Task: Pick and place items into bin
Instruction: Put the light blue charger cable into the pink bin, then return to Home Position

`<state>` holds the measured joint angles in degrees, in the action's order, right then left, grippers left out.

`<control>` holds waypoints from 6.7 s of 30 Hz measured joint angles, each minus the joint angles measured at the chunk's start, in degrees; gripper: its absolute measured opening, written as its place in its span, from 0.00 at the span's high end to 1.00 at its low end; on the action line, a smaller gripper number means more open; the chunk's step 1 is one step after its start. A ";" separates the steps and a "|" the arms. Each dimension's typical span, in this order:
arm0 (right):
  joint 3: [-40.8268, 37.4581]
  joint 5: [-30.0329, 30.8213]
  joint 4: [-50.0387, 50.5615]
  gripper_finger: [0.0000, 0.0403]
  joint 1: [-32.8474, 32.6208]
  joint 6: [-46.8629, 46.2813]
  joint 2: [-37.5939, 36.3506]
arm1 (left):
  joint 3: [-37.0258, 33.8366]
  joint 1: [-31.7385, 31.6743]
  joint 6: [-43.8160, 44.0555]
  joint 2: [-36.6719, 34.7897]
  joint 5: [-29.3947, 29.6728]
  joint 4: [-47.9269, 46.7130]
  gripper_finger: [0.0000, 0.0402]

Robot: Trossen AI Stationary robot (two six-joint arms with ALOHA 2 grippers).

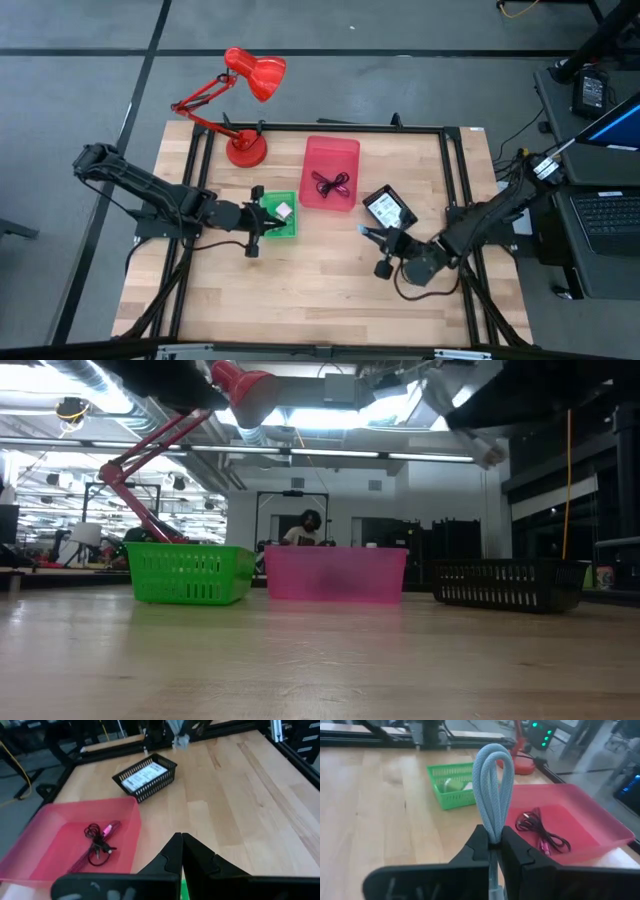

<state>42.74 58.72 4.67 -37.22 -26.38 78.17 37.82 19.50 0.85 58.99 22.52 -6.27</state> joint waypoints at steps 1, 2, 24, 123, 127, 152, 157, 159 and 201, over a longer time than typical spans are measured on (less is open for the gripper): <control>0.00 -1.47 -1.53 0.98 0.92 1.80 0.00 | 0.00 0.02 -0.55 -0.55 0.08 -0.20 0.99; 0.00 -2.87 -3.24 0.98 1.85 4.05 0.00 | 0.00 -0.01 -0.97 -1.15 0.09 -0.35 0.99; 0.01 -30.89 -22.30 0.98 26.13 26.91 0.00 | 0.00 -2.90 -2.69 -3.41 -4.01 -6.33 0.99; -11.57 -54.42 -26.12 1.00 49.80 32.97 -15.84 | -27.32 -20.70 -9.65 -38.64 -12.91 12.41 0.99; -12.07 -54.36 -25.26 1.00 49.87 33.07 -19.07 | -28.79 -21.17 -9.74 -44.96 -13.05 8.43 0.99; -23.72 -55.41 -32.99 1.00 46.61 31.22 -24.90 | -33.81 -21.22 -9.65 -57.58 -10.05 7.04 0.99; -24.28 -55.66 -33.67 1.00 46.61 30.02 -25.14 | -36.68 -21.21 -9.16 -57.75 -8.37 8.25 0.99; -24.28 -55.90 -33.64 1.00 46.61 30.25 -25.14 | -36.65 -21.21 -9.71 -57.82 -8.30 9.12 0.99; -42.38 -60.35 -40.27 1.00 46.63 24.70 -40.60 | -36.59 -21.21 -3.09 -58.10 -8.65 6.91 0.99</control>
<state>0.36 -1.63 -35.61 9.41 -1.68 37.57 1.23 -1.72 -2.24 0.89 13.87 0.64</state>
